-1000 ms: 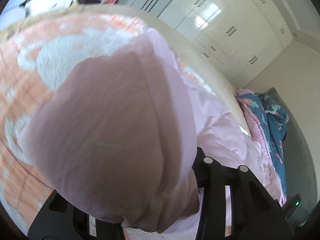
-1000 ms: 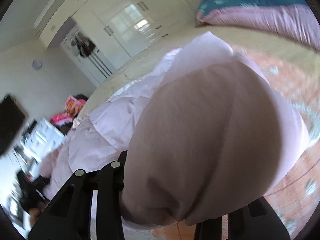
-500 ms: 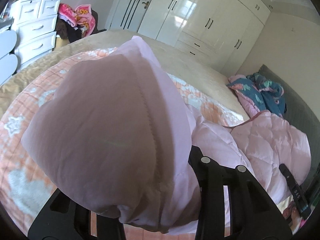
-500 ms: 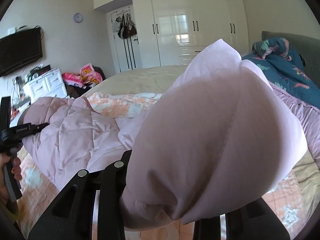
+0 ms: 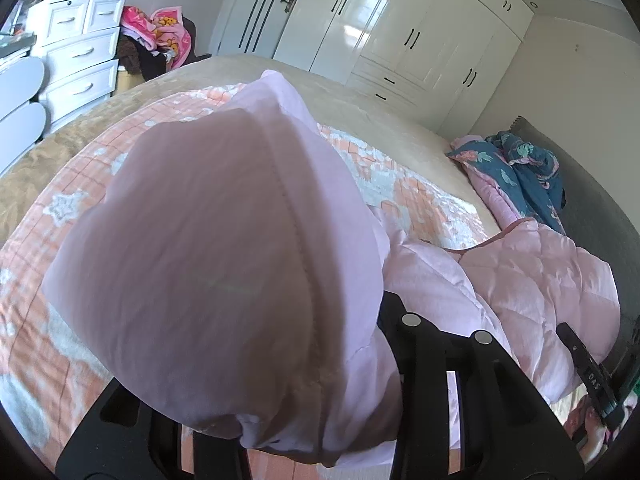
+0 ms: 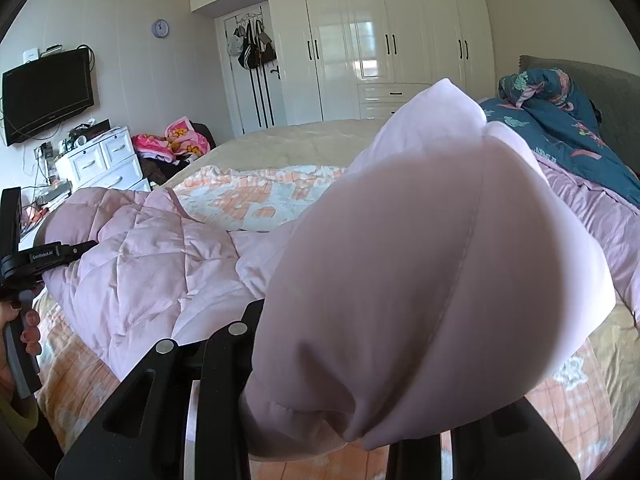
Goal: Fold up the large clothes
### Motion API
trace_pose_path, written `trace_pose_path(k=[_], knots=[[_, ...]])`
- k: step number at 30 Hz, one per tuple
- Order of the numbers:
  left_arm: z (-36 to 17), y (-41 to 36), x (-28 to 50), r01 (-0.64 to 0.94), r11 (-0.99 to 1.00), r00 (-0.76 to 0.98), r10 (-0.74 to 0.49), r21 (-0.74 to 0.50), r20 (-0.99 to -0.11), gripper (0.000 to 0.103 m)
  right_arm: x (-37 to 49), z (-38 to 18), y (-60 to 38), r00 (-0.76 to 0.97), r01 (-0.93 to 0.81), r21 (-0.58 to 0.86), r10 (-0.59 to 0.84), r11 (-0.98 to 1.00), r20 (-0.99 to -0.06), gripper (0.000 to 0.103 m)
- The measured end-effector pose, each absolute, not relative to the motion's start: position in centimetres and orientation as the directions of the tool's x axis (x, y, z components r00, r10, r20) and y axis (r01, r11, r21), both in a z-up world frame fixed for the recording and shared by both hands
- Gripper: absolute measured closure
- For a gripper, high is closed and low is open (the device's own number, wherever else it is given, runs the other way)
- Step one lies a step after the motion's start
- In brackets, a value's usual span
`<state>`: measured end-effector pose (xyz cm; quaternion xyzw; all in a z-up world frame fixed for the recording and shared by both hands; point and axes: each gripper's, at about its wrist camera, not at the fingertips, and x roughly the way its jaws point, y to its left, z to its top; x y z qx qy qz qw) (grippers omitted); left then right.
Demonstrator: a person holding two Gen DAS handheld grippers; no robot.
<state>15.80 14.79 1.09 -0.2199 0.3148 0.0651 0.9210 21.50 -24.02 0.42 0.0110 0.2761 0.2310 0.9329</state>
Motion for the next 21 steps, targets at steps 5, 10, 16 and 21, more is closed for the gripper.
trace_pose_path(k=[5, 10, 16, 21], knots=[[0.7, 14.3, 14.1, -0.257, 0.901, 0.786, -0.014, -0.348, -0.618, 0.074, 19.8, -0.1, -24.8, 0.732, -0.427, 0.152, 0.44, 0.891, -0.521, 0.074], [-0.1, 13.8, 12.7, -0.256, 0.912, 0.776, -0.004, -0.32, -0.631, 0.074, 18.6, -0.9, -25.1, 0.721, -0.421, 0.161, 0.437, 0.893, -0.537, 0.074], [-2.2, 13.8, 11.4, -0.273, 0.914, 0.755, 0.01, -0.301, -0.656, 0.072, 18.7, -2.1, -25.4, 0.709, -0.39, 0.186, 0.423, 0.902, -0.565, 0.073], [-4.0, 14.2, 11.0, -0.299, 0.902, 0.736, 0.011, -0.311, -0.676, 0.069, 19.9, -4.2, -26.0, 0.672, -0.327, 0.216, 0.387, 0.92, -0.631, 0.071]])
